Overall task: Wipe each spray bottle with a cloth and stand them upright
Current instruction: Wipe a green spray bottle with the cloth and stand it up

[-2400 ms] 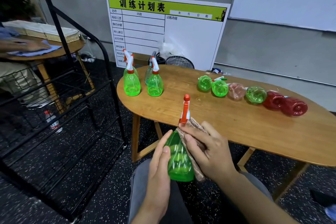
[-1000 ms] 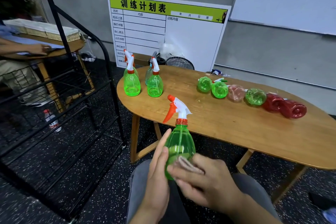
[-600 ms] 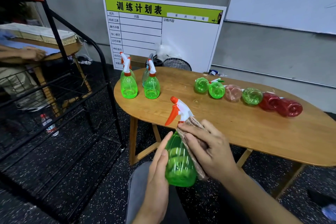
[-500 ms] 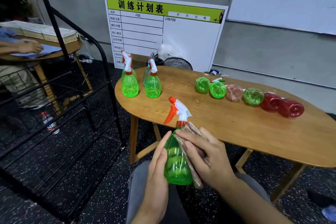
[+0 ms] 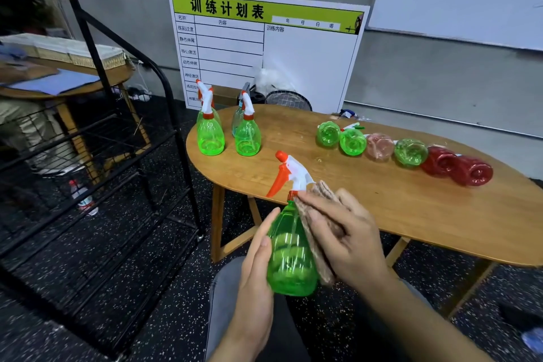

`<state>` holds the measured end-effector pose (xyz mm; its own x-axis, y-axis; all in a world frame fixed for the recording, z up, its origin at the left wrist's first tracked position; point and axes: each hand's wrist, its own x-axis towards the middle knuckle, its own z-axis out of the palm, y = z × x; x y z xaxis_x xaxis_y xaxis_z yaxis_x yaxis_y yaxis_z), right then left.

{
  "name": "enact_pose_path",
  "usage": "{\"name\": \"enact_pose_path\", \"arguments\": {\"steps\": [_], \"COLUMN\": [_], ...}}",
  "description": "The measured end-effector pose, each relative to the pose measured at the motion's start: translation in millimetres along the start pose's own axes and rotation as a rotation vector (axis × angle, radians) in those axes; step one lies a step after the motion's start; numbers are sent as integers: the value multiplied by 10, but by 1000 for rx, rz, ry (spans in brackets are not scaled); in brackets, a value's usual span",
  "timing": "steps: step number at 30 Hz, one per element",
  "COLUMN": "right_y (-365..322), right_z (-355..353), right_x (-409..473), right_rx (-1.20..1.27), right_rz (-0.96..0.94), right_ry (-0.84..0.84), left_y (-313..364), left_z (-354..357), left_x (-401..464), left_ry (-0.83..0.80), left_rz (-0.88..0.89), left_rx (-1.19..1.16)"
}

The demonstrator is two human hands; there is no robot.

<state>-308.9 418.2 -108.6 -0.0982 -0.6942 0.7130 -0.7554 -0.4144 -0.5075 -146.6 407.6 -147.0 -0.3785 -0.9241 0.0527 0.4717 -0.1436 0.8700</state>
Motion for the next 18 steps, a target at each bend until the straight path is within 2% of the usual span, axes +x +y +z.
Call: {"name": "enact_pose_path", "arguments": {"steps": [3, 9, 11, 14, 18], "right_y": [9, -91, -95, -80, -26], "right_z": [86, 99, 80, 41, -29], "right_x": [-12, -427, -435, -393, -287], "right_rx": [52, -131, -157, -61, 64], "right_rz": [37, -354, -388, -274, 27], "right_ry": [-43, -179, -177, -139, -21], "left_y": [-10, -16, -3, 15, 15], "left_z": [-14, -60, -56, -36, -45], "left_x": [7, 3, -7, -25, -4], "left_ry": [-2, 62, 41, 26, -6], "left_rz": [-2, -38, -18, 10, -6], "left_rx": [-1, 18, 33, 99, 71]}}
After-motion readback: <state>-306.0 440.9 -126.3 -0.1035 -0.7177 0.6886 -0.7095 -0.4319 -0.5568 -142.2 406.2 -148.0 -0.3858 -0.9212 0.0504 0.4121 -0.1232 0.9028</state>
